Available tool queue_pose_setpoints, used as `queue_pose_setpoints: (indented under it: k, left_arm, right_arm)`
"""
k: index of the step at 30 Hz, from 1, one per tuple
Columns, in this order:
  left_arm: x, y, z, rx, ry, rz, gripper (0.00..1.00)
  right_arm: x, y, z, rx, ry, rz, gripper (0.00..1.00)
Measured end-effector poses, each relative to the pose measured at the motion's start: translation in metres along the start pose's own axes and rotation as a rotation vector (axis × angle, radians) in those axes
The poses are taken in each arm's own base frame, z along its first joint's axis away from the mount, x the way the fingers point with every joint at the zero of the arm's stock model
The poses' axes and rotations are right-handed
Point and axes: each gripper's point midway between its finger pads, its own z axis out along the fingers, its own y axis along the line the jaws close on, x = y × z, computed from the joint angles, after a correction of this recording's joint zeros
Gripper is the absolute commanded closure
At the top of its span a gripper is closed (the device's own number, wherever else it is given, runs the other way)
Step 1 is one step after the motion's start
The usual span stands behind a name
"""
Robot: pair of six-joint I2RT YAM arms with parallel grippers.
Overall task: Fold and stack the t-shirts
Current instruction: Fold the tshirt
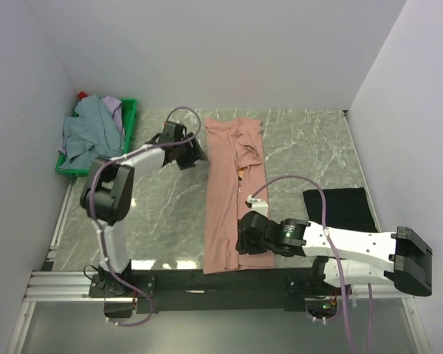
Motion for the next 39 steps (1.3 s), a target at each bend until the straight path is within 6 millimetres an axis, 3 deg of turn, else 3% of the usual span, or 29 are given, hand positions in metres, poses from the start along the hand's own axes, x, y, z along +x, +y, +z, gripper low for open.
queue_pose_setpoints:
  k: [5,9,10,12,16,22,27,30,31,35,39]
  left_arm:
    - [-0.042,-0.028,0.048,0.101,0.005,0.072,0.4]
    - [-0.044,-0.031,0.078,0.112,0.049,0.112,0.48]
    - [-0.044,-0.029,0.085,0.111,0.061,0.112,0.55]
    - [-0.05,-0.033,0.091,0.12,0.066,0.117,0.61]
    - [-0.059,-0.025,0.099,0.104,0.079,0.105,0.84]
    - [-0.098,-0.014,0.112,0.111,0.051,0.023,0.95]
    - [-0.134,0.006,0.113,0.103,0.0,-0.041,0.95]
    - [-0.152,0.018,0.113,0.097,-0.024,-0.065,0.91]
    - [-0.157,0.021,0.112,0.097,-0.032,-0.071,0.85]
    - [-0.169,0.029,0.11,0.11,-0.041,-0.094,0.69]
    - [-0.173,0.027,0.11,0.127,-0.052,-0.092,0.69]
  right_arm:
    - [-0.017,-0.013,-0.008,0.035,-0.068,0.043,0.51]
    - [-0.042,-0.026,-0.014,0.039,-0.132,0.125,0.51]
    - [-0.047,-0.03,-0.015,0.038,-0.148,0.143,0.51]
    - [-0.054,-0.04,-0.017,0.048,-0.171,0.168,0.51]
    - [-0.064,-0.051,-0.021,0.06,-0.194,0.181,0.51]
    - [-0.059,-0.052,-0.011,0.067,-0.148,0.149,0.51]
    - [-0.056,-0.043,0.0,0.035,-0.108,0.126,0.5]
    - [-0.052,-0.035,0.005,0.014,-0.089,0.104,0.5]
    - [-0.05,-0.033,0.007,0.012,-0.08,0.094,0.5]
    - [-0.037,-0.024,0.013,0.007,-0.042,0.053,0.5]
    - [-0.036,-0.008,0.015,0.0,-0.032,0.023,0.52]
